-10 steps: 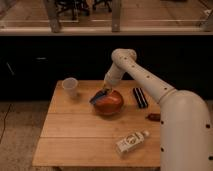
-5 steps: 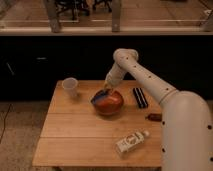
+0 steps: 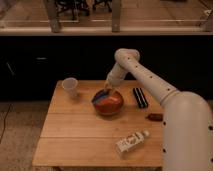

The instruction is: Place the white sponge in the ceramic bowl

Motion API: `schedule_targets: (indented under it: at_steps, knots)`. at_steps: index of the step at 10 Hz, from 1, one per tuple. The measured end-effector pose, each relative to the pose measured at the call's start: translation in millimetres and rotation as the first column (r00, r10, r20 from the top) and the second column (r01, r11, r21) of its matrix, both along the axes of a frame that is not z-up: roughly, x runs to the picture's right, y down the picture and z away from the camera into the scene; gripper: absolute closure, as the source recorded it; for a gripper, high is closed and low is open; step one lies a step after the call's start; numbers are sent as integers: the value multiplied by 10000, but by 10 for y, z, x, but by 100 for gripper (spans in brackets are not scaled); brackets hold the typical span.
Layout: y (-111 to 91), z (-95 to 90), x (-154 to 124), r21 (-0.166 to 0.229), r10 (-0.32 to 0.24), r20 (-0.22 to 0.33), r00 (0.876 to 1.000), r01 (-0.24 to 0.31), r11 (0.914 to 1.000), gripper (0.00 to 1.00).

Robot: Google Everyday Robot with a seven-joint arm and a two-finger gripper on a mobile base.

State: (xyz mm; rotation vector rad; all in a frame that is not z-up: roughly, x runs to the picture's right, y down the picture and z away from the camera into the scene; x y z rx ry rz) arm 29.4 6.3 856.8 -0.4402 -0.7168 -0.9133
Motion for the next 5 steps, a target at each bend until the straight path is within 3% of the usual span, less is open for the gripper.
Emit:
schedule_targets:
  at_steps: [5]
  knots:
    - [-2, -13, 43, -50, 55, 28, 10000, -55, 10000, 98]
